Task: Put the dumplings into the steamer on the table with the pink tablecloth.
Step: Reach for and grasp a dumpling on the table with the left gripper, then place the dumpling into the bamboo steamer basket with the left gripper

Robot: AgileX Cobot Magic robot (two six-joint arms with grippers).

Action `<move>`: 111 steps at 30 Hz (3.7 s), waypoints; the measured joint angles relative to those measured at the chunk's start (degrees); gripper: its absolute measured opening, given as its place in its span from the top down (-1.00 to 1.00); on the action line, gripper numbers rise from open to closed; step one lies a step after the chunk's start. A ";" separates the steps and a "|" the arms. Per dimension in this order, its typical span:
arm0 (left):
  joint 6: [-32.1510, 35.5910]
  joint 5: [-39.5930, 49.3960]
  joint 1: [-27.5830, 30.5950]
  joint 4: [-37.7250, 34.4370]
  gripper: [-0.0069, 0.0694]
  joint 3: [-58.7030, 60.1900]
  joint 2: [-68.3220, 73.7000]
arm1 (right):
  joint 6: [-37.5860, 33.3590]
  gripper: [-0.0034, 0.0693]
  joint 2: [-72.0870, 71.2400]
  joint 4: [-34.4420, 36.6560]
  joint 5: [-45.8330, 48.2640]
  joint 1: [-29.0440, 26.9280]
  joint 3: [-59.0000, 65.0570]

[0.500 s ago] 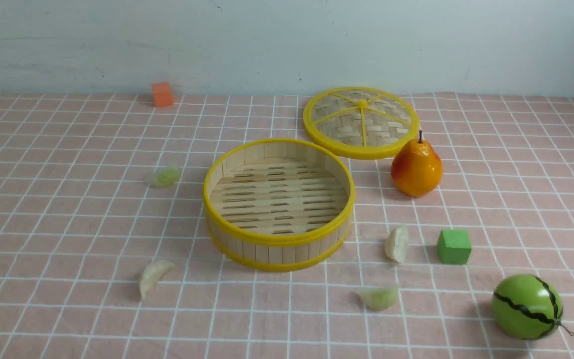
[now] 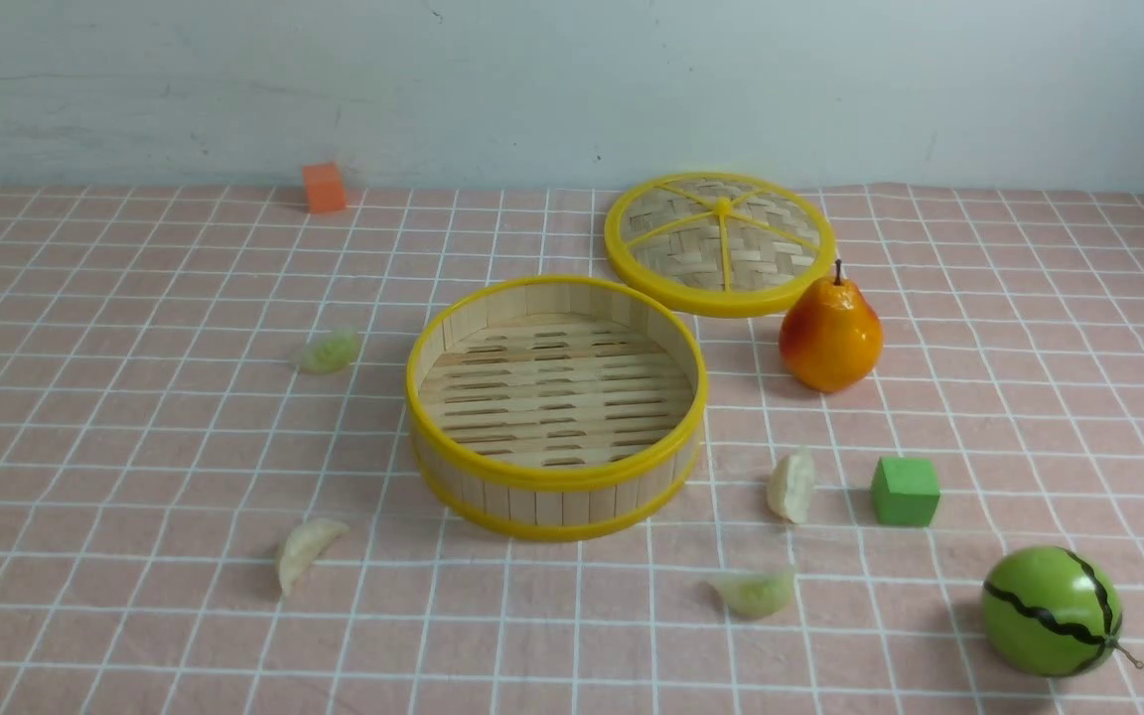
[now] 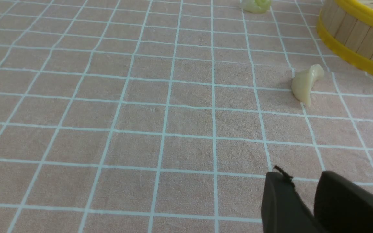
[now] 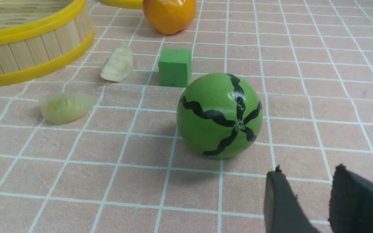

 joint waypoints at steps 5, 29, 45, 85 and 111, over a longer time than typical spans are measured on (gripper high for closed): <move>0.00 0.00 0.00 0.00 0.39 0.00 0.00 | 0.00 0.25 0.00 0.00 0.00 0.00 0.00; 0.12 -34.09 0.00 0.19 0.33 0.00 0.00 | 0.00 0.25 0.00 -0.27 -34.88 0.00 0.49; -30.98 -40.20 0.00 1.14 0.48 -15.46 8.39 | 9.82 0.46 6.69 -0.09 -45.94 0.00 -7.16; 11.25 3.60 -12.30 -3.26 -0.52 -59.59 101.64 | -15.08 0.90 59.33 15.07 6.40 16.70 -30.49; 2.39 16.88 -23.57 -3.69 0.38 -91.15 110.84 | -15.19 0.87 59.33 15.62 4.34 16.74 -30.49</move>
